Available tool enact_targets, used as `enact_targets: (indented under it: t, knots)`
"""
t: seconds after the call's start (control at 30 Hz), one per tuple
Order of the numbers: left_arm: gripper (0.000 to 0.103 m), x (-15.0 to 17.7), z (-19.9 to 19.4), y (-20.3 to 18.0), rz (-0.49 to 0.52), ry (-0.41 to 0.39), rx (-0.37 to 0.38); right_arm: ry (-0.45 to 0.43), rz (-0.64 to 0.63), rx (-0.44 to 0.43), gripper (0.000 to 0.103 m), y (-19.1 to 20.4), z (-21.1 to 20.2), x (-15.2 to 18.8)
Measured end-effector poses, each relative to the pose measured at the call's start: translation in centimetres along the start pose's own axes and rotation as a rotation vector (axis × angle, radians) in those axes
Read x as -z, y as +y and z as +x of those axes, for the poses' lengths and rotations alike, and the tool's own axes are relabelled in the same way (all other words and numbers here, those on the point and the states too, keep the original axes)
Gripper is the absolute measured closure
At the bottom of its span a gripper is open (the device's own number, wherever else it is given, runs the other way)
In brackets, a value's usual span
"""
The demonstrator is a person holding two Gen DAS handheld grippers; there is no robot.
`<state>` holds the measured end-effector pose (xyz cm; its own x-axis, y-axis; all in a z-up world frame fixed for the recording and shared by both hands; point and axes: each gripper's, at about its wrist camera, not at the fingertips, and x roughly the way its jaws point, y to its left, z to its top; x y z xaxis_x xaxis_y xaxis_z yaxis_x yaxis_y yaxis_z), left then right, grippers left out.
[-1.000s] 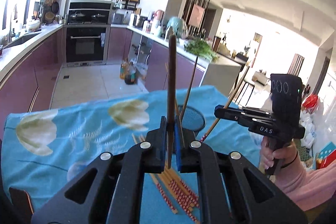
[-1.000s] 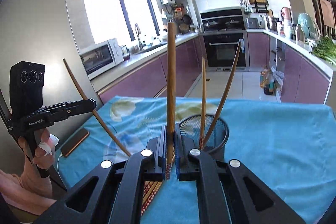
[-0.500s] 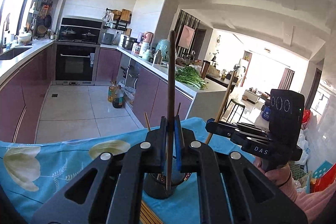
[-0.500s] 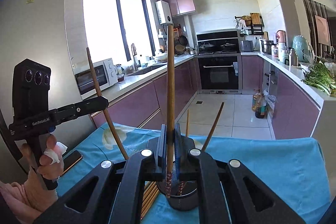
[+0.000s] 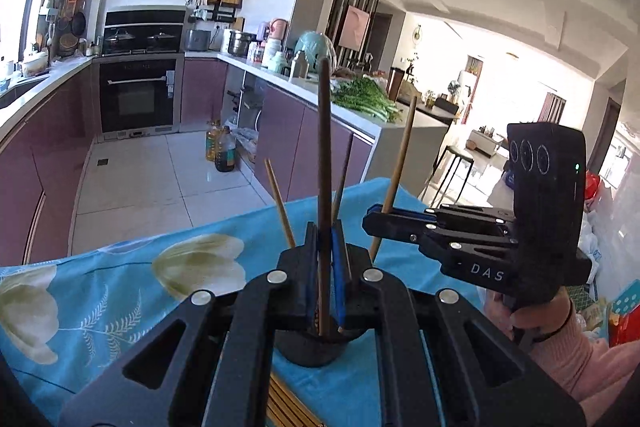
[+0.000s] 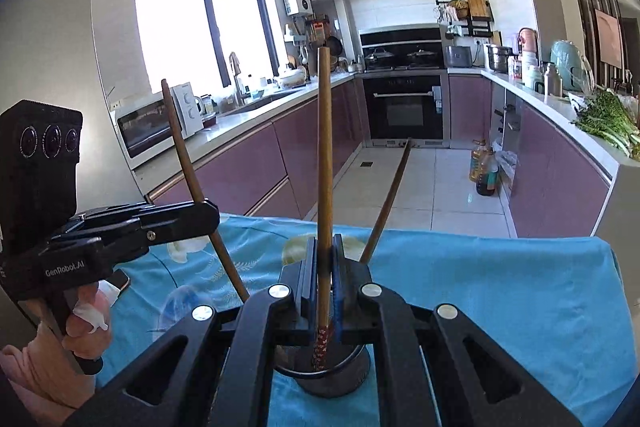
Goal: Organize utensils
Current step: 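Lift the chopstick with the right tool and drop it into the mesh cup, then lower the right tool to the pile and grasp another chopstick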
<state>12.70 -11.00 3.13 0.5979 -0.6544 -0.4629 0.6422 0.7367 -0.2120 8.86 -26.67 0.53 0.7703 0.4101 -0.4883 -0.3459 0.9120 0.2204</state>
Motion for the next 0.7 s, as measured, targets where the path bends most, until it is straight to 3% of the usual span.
enact_targets:
  t: [0.17,0.3,0.53,0.7]
  knots:
    - [0.095,1.8,2.8,1.2,-0.006,0.109,0.013,0.113,0.006,-0.001,0.097,-0.1,2.2,0.8]
    - [0.095,1.7,4.1,2.3,-0.029,0.142,0.006,0.149,0.034,-0.009,0.097,-0.2,3.4,1.1]
    - [0.093,1.4,6.1,3.6,-0.067,0.174,-0.037,0.139,0.086,0.014,0.093,-1.4,4.6,0.6]
    - [0.087,2.1,4.8,3.7,-0.07,0.149,-0.074,0.103,0.089,0.034,0.086,-1.5,3.7,0.8]
